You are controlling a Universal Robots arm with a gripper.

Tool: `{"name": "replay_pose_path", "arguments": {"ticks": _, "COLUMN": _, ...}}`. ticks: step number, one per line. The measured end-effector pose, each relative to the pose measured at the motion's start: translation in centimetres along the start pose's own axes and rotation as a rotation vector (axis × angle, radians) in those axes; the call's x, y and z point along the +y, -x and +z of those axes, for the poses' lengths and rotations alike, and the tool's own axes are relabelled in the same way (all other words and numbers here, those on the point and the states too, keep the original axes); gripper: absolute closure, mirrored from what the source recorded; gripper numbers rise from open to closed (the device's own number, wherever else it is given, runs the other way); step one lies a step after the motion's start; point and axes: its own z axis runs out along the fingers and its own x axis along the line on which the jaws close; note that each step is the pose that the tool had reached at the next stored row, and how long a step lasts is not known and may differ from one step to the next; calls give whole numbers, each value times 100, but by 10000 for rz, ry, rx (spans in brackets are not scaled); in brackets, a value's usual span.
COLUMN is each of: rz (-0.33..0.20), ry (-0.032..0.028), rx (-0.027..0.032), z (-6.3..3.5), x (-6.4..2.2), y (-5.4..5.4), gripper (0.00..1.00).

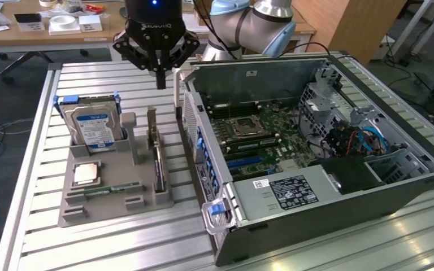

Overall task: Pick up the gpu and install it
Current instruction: 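Reach for the gpu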

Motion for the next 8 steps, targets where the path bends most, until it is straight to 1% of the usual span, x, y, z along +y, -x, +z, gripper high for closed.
{"name": "replay_pose_path", "arguments": {"ticks": 2, "rz": -1, "ry": 0, "rx": 0, "z": 0, "x": -11, "y": -21, "gripper": 89}}
{"name": "replay_pose_path", "arguments": {"ticks": 8, "rz": 0, "ry": 0, "rx": 0, "z": -5, "x": -110, "y": -69, "gripper": 89}}
